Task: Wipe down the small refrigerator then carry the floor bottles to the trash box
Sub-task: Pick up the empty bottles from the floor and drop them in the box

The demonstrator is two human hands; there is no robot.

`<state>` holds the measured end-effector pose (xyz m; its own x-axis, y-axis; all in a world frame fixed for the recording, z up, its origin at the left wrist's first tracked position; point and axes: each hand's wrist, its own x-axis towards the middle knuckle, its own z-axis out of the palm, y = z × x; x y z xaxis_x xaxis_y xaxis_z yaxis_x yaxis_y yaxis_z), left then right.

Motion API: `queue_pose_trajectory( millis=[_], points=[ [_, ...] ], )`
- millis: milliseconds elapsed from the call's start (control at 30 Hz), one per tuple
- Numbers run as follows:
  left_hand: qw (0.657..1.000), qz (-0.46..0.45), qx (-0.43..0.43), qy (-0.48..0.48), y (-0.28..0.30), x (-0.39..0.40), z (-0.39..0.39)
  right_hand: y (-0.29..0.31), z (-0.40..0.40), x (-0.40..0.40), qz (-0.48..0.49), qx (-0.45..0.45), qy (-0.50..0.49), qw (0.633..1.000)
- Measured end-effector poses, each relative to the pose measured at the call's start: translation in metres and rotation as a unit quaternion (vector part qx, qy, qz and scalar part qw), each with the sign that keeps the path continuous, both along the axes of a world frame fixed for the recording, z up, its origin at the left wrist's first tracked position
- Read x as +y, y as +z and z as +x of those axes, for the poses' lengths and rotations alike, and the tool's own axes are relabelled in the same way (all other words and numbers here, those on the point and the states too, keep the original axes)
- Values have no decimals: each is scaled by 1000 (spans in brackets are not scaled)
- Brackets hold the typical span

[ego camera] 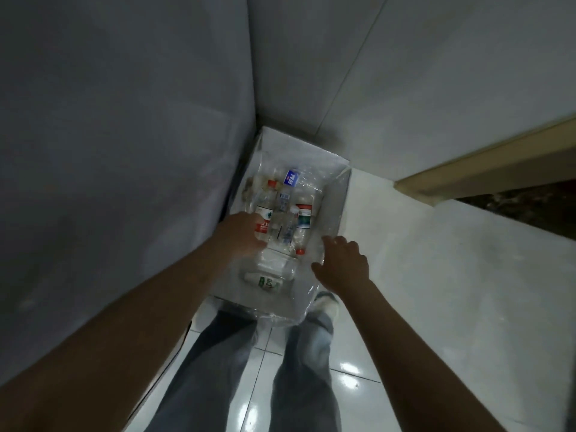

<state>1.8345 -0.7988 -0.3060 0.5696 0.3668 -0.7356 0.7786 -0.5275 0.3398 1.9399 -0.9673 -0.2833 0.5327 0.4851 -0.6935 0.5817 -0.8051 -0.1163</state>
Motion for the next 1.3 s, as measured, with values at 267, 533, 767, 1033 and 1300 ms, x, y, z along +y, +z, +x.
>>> queue_pose_trajectory(
  millis=[267, 533, 767, 1033, 1300],
  points=[
    [1000, -5, 6, 25, 75, -47, -67, 75, -53, -29, 9, -3, 34, 999],
    [993, 31, -5, 114, 137, -110, -140, 124, -97, -78, 9, 8, 118, 993],
    [982, 76, 2, 174, 176, -172, -198, 158, -121, -122, 0, 12, 195, 981],
    [962, 99, -11, 255, 206, -238, -266, 180, -164, -149, 5, 19, 290, 957],
    [930, 123, -5, 345, 223, -283, -339, 204, -226, -147, 36, 7, 396, 918]
  ],
)
